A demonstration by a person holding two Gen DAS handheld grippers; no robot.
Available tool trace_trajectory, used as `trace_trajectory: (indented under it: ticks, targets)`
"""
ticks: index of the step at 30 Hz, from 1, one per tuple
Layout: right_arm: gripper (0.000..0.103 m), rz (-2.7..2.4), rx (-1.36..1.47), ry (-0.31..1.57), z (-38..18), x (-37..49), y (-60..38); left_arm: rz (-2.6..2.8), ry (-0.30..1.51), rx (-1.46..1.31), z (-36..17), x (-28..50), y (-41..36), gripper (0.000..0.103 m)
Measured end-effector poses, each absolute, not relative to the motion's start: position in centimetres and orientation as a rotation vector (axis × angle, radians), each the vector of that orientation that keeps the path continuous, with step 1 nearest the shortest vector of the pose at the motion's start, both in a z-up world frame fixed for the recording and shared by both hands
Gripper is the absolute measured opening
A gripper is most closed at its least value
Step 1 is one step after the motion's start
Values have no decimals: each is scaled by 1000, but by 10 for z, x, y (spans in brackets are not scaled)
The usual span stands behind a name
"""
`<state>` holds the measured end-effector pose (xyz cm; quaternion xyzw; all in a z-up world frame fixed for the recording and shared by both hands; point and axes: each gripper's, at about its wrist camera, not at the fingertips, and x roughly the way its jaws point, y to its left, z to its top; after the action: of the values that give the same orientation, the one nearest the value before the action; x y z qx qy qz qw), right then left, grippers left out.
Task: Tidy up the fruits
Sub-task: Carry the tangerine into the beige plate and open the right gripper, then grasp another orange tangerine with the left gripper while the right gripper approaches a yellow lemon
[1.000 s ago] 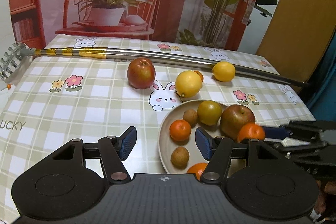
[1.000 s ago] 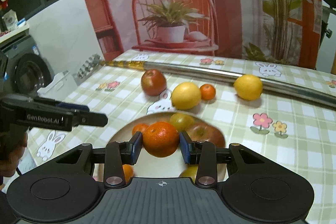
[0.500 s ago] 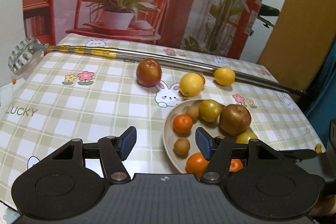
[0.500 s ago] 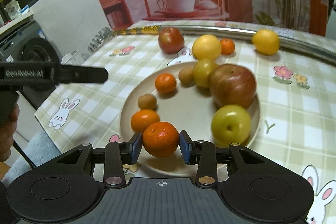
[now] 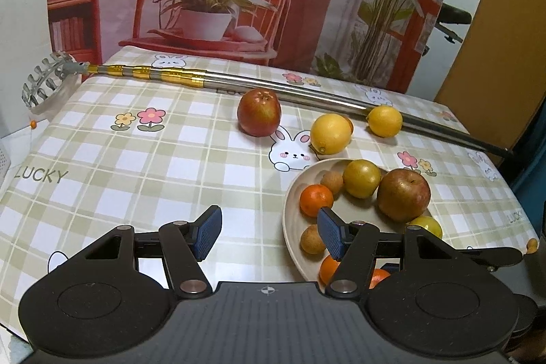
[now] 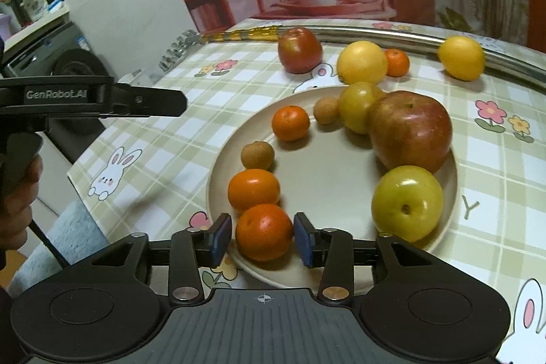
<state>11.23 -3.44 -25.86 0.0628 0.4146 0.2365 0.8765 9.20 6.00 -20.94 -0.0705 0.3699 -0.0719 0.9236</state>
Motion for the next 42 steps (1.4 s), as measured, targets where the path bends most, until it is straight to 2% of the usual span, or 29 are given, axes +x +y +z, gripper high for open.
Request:
trace_trajectory:
  ticks: [8, 9, 10, 12, 20, 42]
  targets:
    - [44, 457, 119, 812, -249, 106, -40, -151, 754, -142, -207, 87, 58, 65]
    - [45, 447, 120, 791, -247, 104, -41, -156, 754, -139, -207, 86, 57, 65]
    - [52, 434, 124, 764, -244, 102, -44, -162, 753, -136, -206, 85, 56, 65]
    - [56, 400, 137, 718, -238, 98, -50, -168, 748, -125, -205, 83, 53, 66]
    - [56, 313, 188, 593, -221, 88, -73, -175, 724, -112, -199, 76, 48, 66]
    - [56, 160, 67, 501, -170, 123, -128, -271, 687, -114, -171, 123, 64, 66]
